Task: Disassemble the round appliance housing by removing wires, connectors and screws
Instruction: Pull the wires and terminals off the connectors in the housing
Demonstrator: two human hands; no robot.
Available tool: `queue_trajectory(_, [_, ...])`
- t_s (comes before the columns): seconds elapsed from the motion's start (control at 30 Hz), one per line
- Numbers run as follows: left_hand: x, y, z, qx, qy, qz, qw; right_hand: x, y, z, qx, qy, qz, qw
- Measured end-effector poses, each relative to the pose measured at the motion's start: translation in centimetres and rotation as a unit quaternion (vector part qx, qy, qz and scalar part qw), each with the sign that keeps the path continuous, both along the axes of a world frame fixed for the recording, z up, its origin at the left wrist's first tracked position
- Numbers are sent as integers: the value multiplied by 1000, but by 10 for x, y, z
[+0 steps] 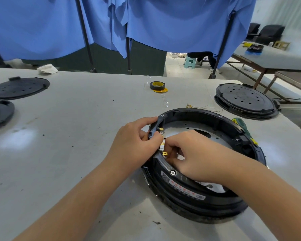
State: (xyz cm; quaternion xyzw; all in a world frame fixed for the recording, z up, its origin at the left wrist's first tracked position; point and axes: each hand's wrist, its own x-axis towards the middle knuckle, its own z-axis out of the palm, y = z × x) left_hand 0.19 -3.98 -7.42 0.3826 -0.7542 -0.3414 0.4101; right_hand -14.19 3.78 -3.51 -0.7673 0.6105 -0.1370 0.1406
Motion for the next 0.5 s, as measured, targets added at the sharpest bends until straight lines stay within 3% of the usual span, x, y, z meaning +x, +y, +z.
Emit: queue_trajectory(0.5, [1,-2,-2,-7,-4,2,1000,0,0,1,12,0,2,1000])
